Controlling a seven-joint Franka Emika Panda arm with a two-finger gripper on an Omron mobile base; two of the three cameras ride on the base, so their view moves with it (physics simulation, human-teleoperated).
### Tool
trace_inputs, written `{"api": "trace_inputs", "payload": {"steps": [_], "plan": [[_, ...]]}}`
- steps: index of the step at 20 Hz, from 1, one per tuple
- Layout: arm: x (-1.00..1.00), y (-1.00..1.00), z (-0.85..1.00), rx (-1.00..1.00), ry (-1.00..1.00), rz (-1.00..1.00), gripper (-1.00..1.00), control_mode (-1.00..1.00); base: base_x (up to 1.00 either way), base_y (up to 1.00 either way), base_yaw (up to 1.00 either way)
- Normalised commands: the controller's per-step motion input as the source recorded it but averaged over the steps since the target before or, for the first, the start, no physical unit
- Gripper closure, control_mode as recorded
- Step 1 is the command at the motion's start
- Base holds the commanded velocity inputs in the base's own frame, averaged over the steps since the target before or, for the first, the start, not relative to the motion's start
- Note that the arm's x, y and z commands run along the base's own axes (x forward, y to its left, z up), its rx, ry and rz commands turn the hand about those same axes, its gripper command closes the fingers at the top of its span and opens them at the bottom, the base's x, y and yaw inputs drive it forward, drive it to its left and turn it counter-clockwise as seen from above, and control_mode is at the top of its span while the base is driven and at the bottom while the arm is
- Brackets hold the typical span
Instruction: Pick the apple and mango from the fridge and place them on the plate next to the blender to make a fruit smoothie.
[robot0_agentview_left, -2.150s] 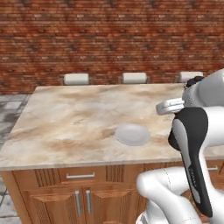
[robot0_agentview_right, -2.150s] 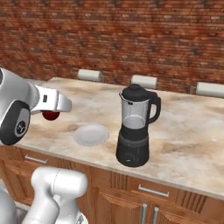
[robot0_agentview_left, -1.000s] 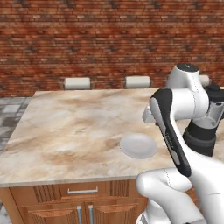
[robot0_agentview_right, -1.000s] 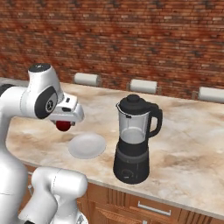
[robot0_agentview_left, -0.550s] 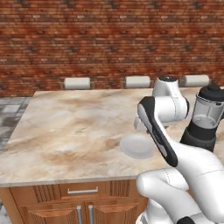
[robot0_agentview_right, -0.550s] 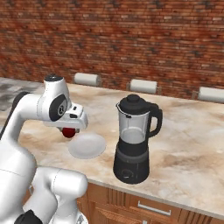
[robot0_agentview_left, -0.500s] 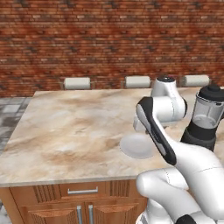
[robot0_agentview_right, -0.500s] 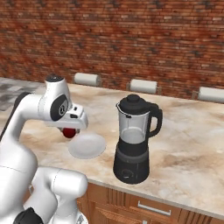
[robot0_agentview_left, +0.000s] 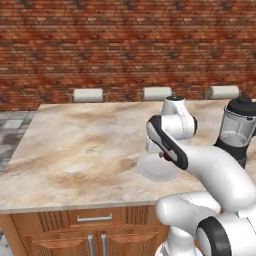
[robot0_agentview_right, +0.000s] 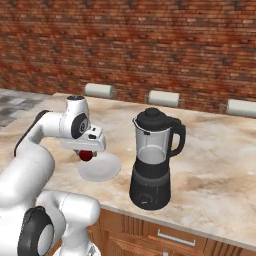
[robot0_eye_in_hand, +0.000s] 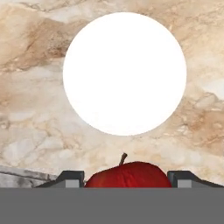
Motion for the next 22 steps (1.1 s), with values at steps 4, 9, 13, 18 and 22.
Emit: {"api": "trace_inputs", "payload": {"steps": [4, 9, 13, 18, 22], "plan": [[0.53, 0.0, -0.5, 0.0, 0.01, 0.0, 1.0, -1.0, 0.0, 0.0, 0.0], [0.46, 0.0, -0.63, -0.02, 0.0, 0.0, 1.0, -1.0, 0.0, 0.0, 0.0], [0.38, 0.0, -0.57, -0.02, 0.0, 0.0, -1.0, -1.0, 0.0, 0.0, 0.0], [0.09, 0.0, -0.05, 0.0, -0.01, 0.0, -1.0, -1.0, 0.0, 0.0, 0.0], [0.0, 0.01, 0.04, 0.0, 0.0, -0.01, -1.0, -1.0, 0.0, 0.0, 0.0]]}}
